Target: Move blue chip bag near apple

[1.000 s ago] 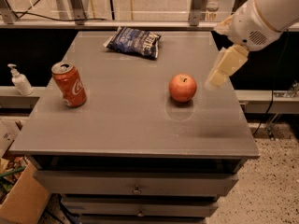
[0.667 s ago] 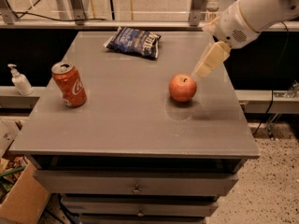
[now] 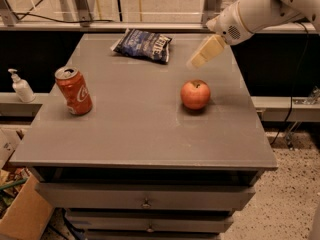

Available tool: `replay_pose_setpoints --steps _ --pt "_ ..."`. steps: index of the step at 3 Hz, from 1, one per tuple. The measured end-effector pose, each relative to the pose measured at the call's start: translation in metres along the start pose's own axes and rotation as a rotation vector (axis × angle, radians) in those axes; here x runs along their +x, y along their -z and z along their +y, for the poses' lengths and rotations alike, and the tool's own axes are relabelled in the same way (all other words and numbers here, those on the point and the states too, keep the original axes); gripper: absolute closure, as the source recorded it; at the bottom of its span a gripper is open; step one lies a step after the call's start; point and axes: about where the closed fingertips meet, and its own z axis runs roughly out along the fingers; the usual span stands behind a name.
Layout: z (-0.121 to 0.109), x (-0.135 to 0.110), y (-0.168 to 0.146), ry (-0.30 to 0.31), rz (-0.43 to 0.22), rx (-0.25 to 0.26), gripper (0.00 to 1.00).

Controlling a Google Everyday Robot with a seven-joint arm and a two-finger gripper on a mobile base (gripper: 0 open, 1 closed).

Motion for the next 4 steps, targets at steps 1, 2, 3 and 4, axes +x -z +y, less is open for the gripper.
replay_pose_setpoints --steps 1,2,3,4 --pt "-0.022 -0.026 -0.021 -0.039 -0.105 0.072 0.00" --pt "-0.022 -0.026 -0.021 -0.039 -0.105 0.072 0.00" --pt "-0.027 -0.023 -0.030 -0.038 -0.134 0.094 0.00" --pt "-0.042 -0.024 -0.050 -0.010 -0.174 0.160 0.00"
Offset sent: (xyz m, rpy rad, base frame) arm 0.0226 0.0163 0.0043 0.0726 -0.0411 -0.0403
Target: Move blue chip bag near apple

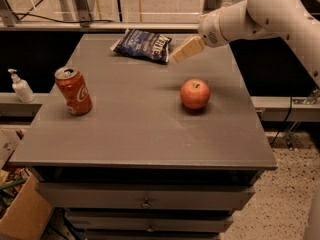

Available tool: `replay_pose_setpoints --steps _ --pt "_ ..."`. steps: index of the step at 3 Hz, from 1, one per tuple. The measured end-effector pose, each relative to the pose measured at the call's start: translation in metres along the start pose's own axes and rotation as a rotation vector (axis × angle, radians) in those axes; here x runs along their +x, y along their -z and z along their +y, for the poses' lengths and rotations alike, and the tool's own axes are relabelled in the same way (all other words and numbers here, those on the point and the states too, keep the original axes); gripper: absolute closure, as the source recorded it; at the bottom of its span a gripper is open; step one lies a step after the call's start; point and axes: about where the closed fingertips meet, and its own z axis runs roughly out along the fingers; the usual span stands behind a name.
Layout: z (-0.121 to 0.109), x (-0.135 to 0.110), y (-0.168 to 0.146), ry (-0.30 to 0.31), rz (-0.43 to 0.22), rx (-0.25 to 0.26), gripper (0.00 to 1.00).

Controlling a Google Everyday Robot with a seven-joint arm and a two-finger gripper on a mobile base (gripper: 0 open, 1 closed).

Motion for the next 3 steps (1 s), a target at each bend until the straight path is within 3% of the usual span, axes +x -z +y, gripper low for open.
replay_pose_setpoints --steps 1,3 --pt "-0.014 0.007 -0.026 0.032 -0.020 0.045 0.00" --pt "-0.036 0.025 -0.080 0.011 -0.012 0.074 0.00"
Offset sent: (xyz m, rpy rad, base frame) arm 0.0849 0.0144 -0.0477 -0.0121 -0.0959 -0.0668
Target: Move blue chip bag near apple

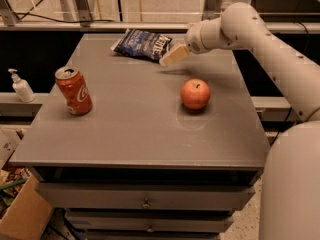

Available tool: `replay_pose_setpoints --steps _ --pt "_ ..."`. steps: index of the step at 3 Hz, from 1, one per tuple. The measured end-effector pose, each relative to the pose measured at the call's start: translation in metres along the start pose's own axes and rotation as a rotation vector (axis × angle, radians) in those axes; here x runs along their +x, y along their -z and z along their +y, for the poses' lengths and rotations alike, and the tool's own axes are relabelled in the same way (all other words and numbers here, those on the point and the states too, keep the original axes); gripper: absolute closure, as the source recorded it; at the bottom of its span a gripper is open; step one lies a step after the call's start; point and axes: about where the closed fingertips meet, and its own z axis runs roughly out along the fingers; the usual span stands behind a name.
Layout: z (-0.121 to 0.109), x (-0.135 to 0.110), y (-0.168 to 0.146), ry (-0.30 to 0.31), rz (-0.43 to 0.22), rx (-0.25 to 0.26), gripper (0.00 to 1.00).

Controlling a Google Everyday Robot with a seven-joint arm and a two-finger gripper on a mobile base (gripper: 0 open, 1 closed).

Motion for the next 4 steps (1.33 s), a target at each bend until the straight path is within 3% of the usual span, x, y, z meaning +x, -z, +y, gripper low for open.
replay_pose_setpoints --steps 3,4 --pt "0.002 -0.001 -0.045 -0.135 -0.062 -0.008 0.00" --pt "0.010 -0.005 -0.053 -0.158 -0.075 -0.025 0.16"
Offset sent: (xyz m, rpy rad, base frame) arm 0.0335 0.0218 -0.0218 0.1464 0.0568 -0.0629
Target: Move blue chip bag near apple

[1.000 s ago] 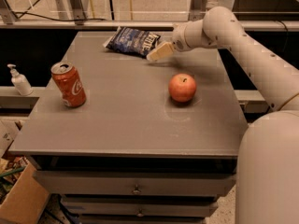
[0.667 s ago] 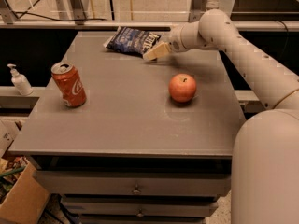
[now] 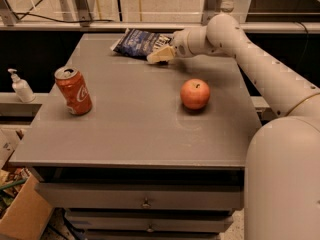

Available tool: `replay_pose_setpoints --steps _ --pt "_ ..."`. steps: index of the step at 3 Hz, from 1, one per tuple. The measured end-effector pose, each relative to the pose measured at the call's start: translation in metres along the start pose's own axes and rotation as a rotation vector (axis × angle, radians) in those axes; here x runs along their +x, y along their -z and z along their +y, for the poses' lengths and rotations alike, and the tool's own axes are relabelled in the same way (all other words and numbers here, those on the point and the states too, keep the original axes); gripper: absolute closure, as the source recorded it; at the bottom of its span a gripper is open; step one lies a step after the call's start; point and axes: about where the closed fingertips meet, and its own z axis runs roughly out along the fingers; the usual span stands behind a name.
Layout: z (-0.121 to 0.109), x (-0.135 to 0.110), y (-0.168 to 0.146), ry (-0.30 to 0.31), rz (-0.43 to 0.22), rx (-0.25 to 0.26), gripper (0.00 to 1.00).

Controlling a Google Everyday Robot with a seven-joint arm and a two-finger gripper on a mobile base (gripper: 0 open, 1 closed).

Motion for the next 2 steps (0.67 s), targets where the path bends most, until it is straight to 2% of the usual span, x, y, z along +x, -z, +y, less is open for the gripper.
replay_pose_setpoints --steps 2 --pt "0.0079 -0.0013 -0.0020 -0.021 -0.004 -0.005 0.62"
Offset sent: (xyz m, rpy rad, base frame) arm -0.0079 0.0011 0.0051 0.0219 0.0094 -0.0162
